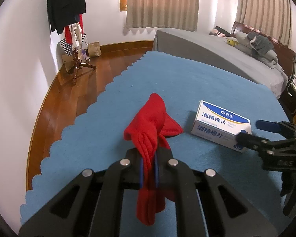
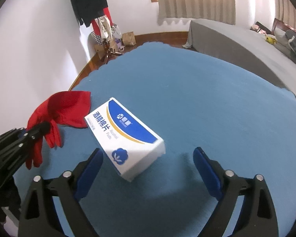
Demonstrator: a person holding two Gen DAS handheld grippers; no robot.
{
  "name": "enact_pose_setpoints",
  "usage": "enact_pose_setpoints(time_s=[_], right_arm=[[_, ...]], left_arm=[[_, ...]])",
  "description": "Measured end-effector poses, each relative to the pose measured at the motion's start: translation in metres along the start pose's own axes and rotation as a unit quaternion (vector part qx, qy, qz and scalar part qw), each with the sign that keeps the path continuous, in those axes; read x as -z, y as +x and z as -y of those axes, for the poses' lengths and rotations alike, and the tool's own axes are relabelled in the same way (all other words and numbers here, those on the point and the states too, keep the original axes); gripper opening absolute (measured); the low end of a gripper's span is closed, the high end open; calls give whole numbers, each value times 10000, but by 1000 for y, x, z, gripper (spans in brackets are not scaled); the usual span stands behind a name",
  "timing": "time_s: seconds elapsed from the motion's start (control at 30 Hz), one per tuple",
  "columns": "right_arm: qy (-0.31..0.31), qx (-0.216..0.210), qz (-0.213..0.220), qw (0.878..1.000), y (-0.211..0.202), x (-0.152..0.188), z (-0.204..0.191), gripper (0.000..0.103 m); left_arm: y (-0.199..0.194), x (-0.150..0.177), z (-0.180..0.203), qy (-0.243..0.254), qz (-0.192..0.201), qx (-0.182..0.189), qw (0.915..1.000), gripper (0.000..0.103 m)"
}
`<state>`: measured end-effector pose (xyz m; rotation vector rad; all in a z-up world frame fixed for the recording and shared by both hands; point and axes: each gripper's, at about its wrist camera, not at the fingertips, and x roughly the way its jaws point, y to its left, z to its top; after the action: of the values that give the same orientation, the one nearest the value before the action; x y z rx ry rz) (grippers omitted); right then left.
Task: Collect trash
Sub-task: 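Hold the red glove in the left tool while the right tool reaches toward the white wipes box, then close the right tool on the white wipes box and lift it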
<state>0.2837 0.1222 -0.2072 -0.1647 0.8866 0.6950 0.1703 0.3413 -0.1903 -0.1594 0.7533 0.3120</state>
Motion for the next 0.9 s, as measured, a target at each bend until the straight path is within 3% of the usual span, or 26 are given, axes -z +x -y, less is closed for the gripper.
enact_pose_setpoints(time_s=[0.07, 0.1, 0.17, 0.23, 0.33, 0.4, 0.47, 0.63, 0.77, 0.9], right_arm=[[3, -166, -100, 9998, 6, -1, -2, 62], [15, -243, -145, 9996, 7, 0, -2, 57], [31, -318, -204, 9993, 8, 2, -2, 29], [141, -320, -194, 9992, 4, 5, 2, 14], [291, -347, -171, 9988, -3, 12, 12, 14], [249, -283, -164, 9992, -6, 13, 17, 19], [226, -251, -135, 9993, -6, 9, 19, 48], [31, -248, 96, 9996, -5, -8, 15, 85], [-253, -384, 115, 9989, 9, -23, 0, 97], [-526, -429, -66, 9977, 29, -32, -7, 97]], left_arm=[[1, 0, -2, 18, -1, 12, 10000, 7], [0, 1, -2, 25, -5, 15, 10000, 7], [0, 3, -1, 30, -11, 18, 10000, 7], [0, 4, 0, 30, -12, 31, 10000, 7], [1, 2, 2, 60, -7, 64, 10000, 7], [1, 3, 4, 68, -9, 88, 9999, 7], [2, 4, 5, 65, -10, 76, 9999, 7], [3, 5, 1, -66, 6, -23, 10000, 7], [5, 5, -7, -121, -7, -85, 9999, 7], [8, 8, -11, -156, -58, -111, 9998, 7]])
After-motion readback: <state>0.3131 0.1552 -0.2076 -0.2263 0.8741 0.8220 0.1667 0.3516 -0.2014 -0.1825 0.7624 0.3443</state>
